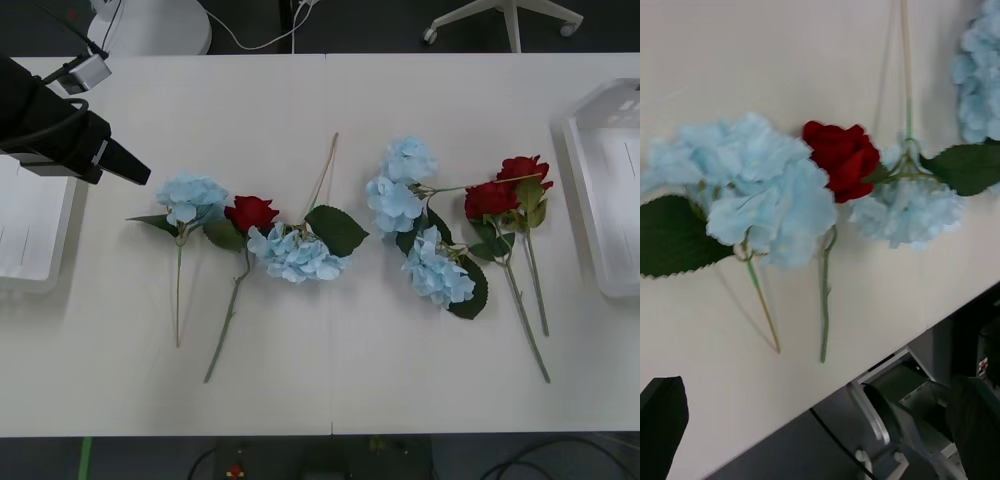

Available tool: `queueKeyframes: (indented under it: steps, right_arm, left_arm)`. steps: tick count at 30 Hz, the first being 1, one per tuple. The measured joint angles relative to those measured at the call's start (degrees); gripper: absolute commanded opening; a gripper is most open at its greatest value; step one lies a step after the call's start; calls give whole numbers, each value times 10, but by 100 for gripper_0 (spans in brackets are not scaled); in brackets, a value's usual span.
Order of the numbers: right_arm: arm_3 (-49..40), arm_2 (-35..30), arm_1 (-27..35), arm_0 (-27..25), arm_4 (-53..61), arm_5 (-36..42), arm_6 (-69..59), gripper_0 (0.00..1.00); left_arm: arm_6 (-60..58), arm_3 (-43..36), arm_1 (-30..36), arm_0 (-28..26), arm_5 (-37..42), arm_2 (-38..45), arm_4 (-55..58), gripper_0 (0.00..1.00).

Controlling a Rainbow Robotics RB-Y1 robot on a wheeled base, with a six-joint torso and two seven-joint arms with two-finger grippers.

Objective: Put the red flowers into the right box and the blue flowers into the left box

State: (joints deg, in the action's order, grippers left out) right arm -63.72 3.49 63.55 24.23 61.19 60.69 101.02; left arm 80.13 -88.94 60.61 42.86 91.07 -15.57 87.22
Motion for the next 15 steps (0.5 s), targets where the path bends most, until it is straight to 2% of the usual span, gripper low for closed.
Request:
queueKeyframes:
  steps: [4, 10, 15]
  right_arm:
    - [44, 0, 0, 0, -57, -1, 1, 0]
    - [56, 0, -6, 0, -172, -1, 7, 0]
    - [59, 0, -22, 0, -222, -2, 16, 0]
  left_arm:
    - [-75, -18, -13, 0, 34, 0, -61, 100]
    - [-78, -20, -57, 0, 88, 0, -161, 100]
    - [-78, -20, -87, 0, 94, -17, -220, 100]
